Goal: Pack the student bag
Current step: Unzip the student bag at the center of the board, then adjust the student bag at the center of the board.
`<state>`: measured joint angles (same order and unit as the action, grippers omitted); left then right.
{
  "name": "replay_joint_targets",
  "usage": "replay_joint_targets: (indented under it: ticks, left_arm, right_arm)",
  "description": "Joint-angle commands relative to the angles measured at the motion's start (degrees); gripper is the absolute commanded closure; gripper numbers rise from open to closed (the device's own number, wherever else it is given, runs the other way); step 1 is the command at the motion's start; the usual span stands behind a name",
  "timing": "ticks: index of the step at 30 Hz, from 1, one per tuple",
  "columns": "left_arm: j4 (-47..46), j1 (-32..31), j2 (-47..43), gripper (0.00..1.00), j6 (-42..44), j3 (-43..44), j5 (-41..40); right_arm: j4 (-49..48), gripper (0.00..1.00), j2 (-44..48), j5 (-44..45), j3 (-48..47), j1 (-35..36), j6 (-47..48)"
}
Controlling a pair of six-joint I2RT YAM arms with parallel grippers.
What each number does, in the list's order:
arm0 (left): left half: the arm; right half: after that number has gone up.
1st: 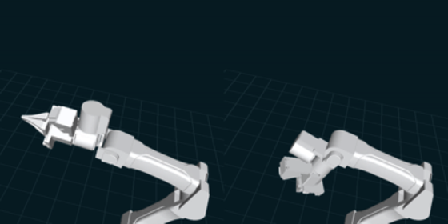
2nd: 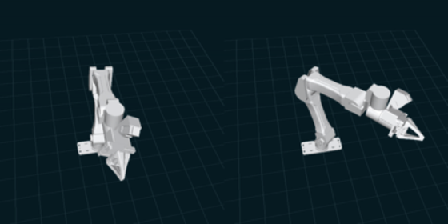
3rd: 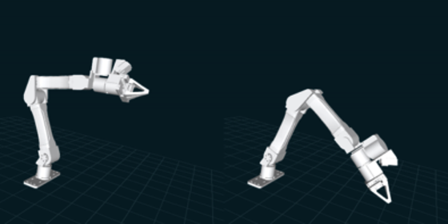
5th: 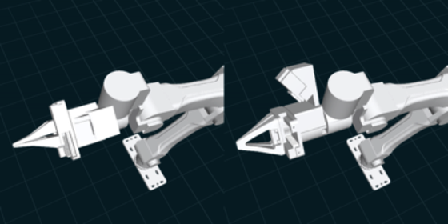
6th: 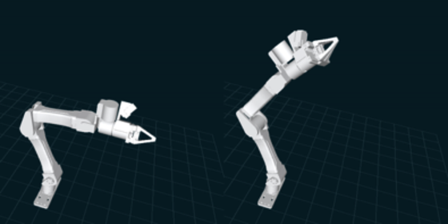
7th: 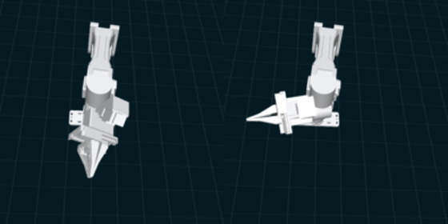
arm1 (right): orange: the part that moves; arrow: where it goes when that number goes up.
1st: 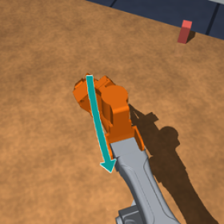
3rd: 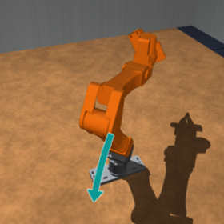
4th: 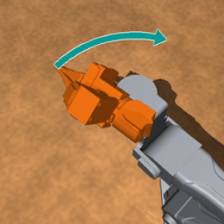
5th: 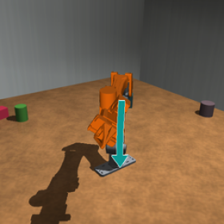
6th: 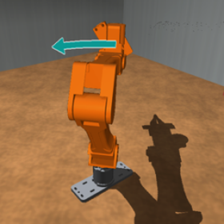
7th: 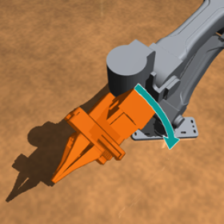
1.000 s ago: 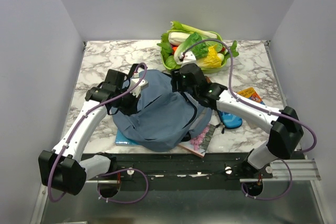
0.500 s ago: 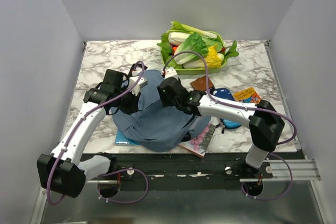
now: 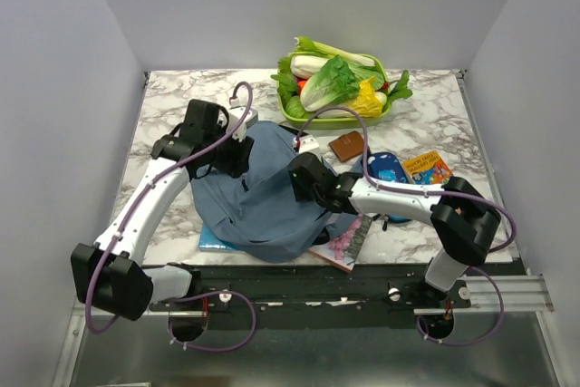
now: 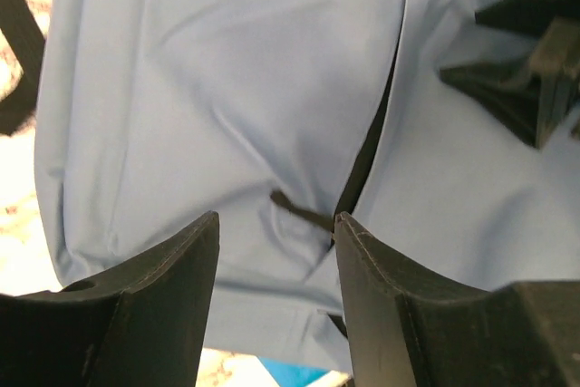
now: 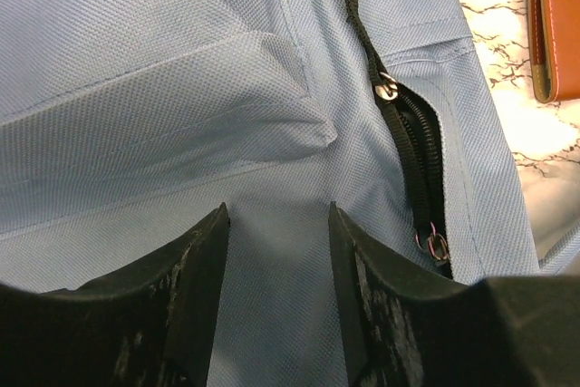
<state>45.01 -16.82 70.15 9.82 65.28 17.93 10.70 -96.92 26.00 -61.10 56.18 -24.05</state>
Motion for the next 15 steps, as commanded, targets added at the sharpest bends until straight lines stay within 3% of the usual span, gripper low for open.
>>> replay_joint_targets:
  ticks: [1,8,15]
  left_arm:
    - [-7.6,-4.4,6.3,0.38,-1.2,3.1,-4.7]
    - [-13.9,-11.9,14.4,0.41,0.1,1.5,-9.3]
    - [-16.4,-15.3,13.6,0.42,1.9,-3.0,-10.0]
  right_arm:
    - [-2.8,0.44,3.6,-1.3,4.1,0.1,-2.8]
    - [-9.7,0.44,8.9,-4.5,10.6,0.2,-3.0]
    - [-13.9,0.44,10.5,-6.0,14.3,0.2,-3.7]
